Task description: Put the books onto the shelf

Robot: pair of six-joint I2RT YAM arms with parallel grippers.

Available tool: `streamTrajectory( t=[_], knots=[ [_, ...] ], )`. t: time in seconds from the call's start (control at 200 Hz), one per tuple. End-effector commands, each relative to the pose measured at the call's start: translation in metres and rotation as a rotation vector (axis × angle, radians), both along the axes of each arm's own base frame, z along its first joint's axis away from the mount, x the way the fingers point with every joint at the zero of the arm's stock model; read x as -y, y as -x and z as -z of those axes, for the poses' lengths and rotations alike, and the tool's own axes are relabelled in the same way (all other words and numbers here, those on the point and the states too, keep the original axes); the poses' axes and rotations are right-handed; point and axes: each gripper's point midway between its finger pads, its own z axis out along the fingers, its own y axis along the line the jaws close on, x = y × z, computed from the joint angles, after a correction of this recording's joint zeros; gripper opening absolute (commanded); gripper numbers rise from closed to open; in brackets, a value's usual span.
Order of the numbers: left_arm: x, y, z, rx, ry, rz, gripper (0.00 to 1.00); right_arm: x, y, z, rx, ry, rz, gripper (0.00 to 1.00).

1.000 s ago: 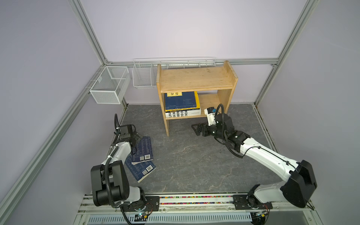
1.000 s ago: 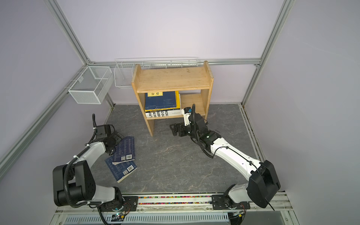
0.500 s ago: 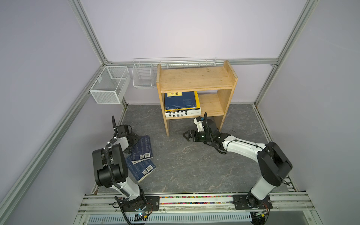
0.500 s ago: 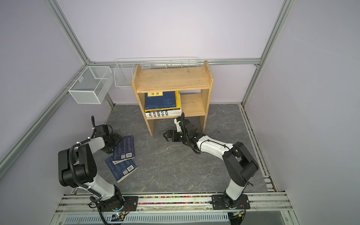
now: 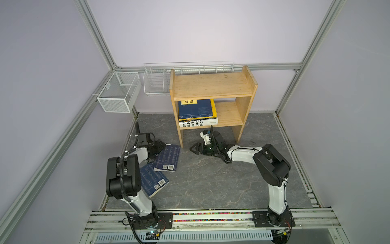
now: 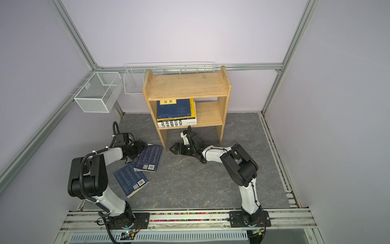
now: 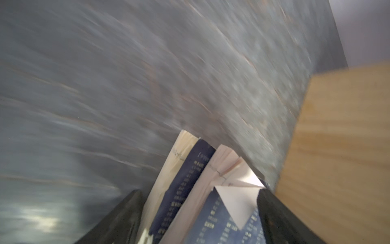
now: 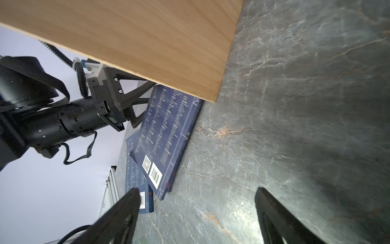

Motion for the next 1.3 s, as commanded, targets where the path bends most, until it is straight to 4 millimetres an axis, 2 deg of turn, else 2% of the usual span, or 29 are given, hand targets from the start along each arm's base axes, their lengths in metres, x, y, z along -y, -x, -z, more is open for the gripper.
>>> streamTrajectory(
  t=[0.0, 0.23, 0.345, 0.455, 0.59, 0.8, 0.95, 1.07, 1.19, 1.295],
  knots=[
    [0.027, 0.028, 0.022, -0.106, 0.037, 0.002, 0.85, -0.01, 0.001, 0.006, -0.05, -0.036, -0.002, 0.85],
    [0.064, 0.062, 0.039, -0.136, 0.112, -0.044, 0.84, 0.0, 0.01, 0.038, -0.144, 0.039, 0.02, 0.8],
    [0.086, 0.071, 0.037, -0.128, 0.116, 0.001, 0.84, -0.002, 0.015, 0.04, -0.137, 0.023, -0.001, 0.8],
    [0.101, 0.074, 0.034, -0.123, 0.109, 0.051, 0.84, -0.017, 0.018, 0.034, -0.097, -0.019, -0.062, 0.79],
    [0.102, 0.076, 0.037, -0.128, 0.11, 0.047, 0.84, -0.034, 0.024, 0.039, -0.122, -0.004, -0.116, 0.75],
    [0.104, 0.077, 0.038, -0.124, 0.123, 0.046, 0.84, -0.028, 0.03, 0.056, -0.165, 0.055, -0.114, 0.72],
    [0.107, 0.079, 0.037, -0.118, 0.148, 0.05, 0.83, -0.027, 0.036, 0.058, -0.175, 0.081, -0.148, 0.74],
    [0.107, 0.078, 0.035, -0.108, 0.146, 0.05, 0.83, -0.035, 0.049, 0.047, -0.229, 0.002, -0.221, 0.73],
    [0.108, 0.079, 0.04, -0.12, 0.151, 0.051, 0.83, -0.044, 0.066, 0.016, -0.272, -0.15, -0.309, 0.73],
    [0.107, 0.082, 0.048, -0.139, 0.153, 0.047, 0.83, -0.041, 0.069, -0.009, -0.271, -0.248, -0.322, 0.7]
  ],
)
